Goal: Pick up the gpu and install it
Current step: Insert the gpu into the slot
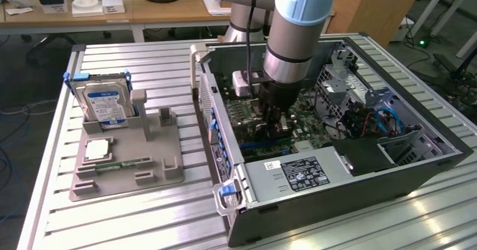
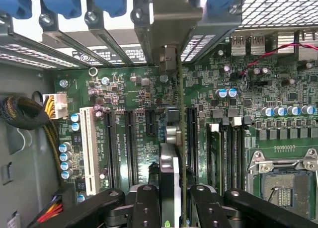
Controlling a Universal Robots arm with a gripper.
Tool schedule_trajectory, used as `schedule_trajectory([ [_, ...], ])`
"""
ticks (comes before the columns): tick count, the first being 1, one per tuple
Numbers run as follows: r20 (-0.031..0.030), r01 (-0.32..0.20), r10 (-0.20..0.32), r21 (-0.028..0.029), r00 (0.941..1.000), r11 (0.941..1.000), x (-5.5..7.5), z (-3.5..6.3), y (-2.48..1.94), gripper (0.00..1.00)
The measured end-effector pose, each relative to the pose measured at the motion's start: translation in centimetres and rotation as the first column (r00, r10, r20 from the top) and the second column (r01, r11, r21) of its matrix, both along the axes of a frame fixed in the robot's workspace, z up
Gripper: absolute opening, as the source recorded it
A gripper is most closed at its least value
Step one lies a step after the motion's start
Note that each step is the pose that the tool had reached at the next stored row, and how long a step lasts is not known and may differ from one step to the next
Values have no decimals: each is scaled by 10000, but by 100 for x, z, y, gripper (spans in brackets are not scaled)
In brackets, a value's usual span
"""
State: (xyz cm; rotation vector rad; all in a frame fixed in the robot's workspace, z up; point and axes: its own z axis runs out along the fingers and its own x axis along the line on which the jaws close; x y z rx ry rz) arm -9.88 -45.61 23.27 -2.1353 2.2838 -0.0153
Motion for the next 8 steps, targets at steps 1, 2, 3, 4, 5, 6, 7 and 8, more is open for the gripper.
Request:
schedule_trajectory([
  [1,0,-1,1,0,10000,10000,0,0,0,28],
  [2,0,-2,2,0,10000,10000,0,0,0,28],
  [3,0,-2,2,0,10000,10000,0,0,0,28],
  [4,0,-2,2,0,10000,10000,0,0,0,28],
  [5,0,-2,2,0,10000,10000,0,-1,0,28],
  [6,0,-2,2,0,10000,10000,0,-4,0,28],
  [7,0,-2,2,1,10000,10000,0,-5,0,28],
  [8,1,-1,1,1,10000,10000,0,-7,0,28],
])
